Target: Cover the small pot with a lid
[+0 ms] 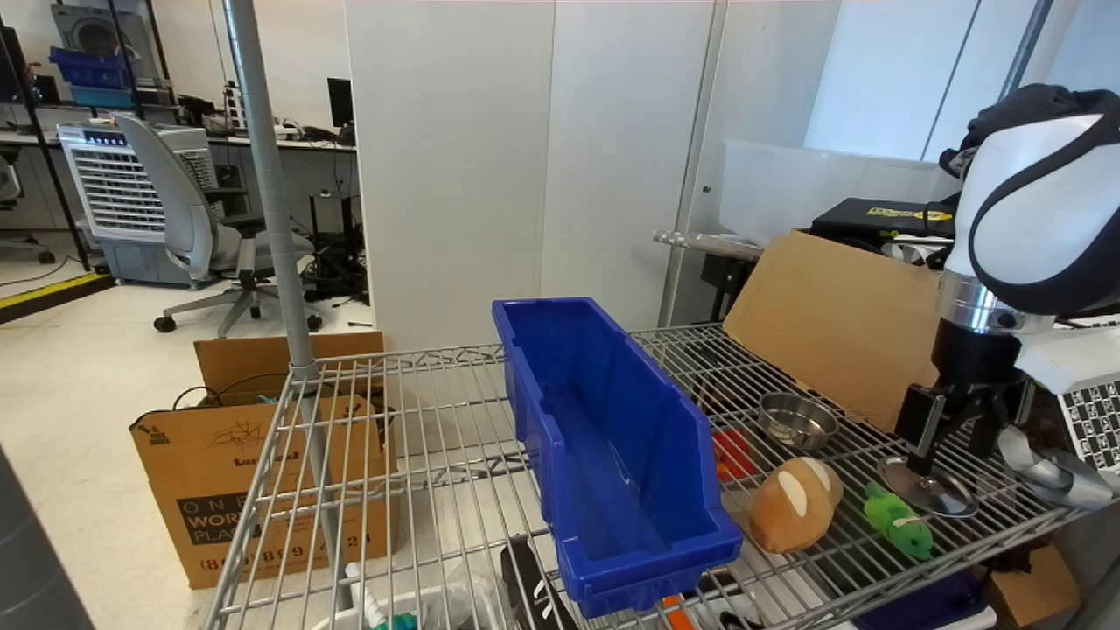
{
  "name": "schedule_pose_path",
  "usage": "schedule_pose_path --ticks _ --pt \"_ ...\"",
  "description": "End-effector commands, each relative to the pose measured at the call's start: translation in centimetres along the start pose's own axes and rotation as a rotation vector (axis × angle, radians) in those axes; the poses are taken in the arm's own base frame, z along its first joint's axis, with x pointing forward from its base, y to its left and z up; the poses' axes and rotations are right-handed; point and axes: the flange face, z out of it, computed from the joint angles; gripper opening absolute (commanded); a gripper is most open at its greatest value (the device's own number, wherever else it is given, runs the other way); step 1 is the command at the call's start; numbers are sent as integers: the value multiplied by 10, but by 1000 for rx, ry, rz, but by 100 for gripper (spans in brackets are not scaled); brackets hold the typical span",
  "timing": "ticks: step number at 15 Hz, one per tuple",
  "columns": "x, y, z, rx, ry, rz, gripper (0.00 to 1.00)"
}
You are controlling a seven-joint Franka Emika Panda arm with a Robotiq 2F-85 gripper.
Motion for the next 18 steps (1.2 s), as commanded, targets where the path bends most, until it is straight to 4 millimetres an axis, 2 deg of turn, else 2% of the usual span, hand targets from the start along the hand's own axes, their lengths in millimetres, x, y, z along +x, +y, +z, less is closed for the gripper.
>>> schedule_pose_path --ticks 1,3,4,6,15,16,17,18 --pt "12 -3 13 -28 12 -9 100" --pt "15 -4 18 -27 7 -14 97" --pt "16 -5 20 -26 8 -15 74" --pt "18 -6 23 -29 11 -16 71" --pt "20 0 21 -25 5 -2 2" --pt "20 2 17 -23 6 0 0" --pt "19 2 12 -20 7 -3 5" --pt "18 2 5 -18 16 -6 5"
